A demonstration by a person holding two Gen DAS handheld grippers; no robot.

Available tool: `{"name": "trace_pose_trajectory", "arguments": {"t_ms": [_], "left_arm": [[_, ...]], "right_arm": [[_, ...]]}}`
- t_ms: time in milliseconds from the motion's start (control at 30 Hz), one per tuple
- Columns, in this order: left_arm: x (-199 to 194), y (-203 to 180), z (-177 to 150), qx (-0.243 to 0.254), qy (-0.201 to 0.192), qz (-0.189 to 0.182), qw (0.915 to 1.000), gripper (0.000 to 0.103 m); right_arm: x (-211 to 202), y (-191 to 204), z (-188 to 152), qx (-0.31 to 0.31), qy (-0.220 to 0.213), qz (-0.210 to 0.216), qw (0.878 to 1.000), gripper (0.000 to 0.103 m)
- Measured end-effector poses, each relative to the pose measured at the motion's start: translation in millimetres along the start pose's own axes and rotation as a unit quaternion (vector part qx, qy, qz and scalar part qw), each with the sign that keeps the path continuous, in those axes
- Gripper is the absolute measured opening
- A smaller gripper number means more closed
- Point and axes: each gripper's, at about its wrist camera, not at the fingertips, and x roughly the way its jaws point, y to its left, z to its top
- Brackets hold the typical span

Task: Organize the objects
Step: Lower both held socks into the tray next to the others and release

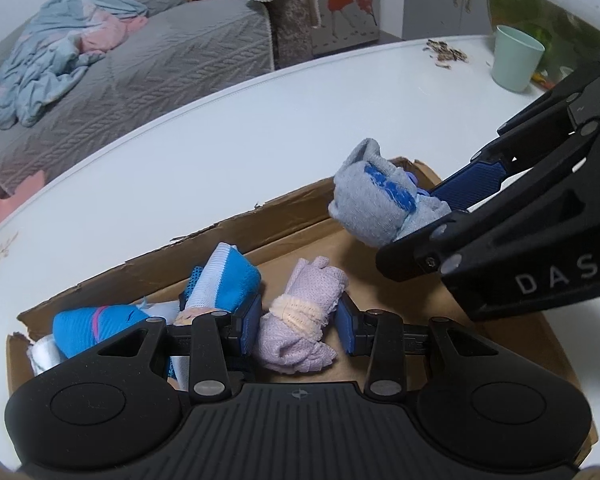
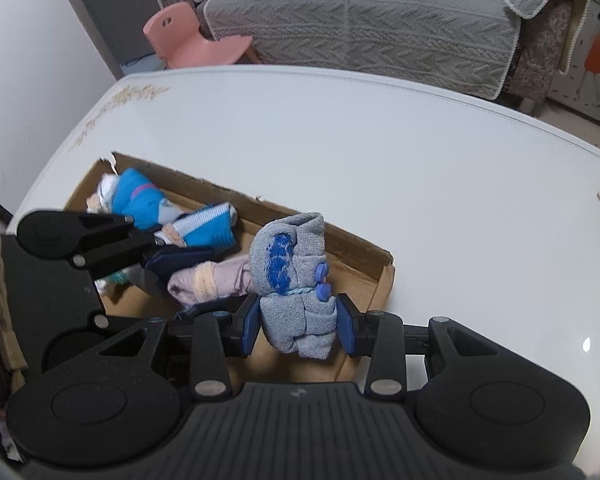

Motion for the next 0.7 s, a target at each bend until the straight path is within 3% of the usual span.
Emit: {"name": "trace_pose_trajectory", "arguments": {"t_ms": [400,700], "left_arm": [[9.1,-0.5,4.4,-0.004,0.019,0.000,0.9998,0.053],[4.3,-5.2,5.9,-0.005,0.016,-0.007,0.9998,0.070]], "right_arm": [[8.5,0.4,-3.3,0.003,0.004,0.006,1.000,0.039],[0.9,0.7,-3.3,-0.002,-0.012,0.008,1.000,0.042]]}}
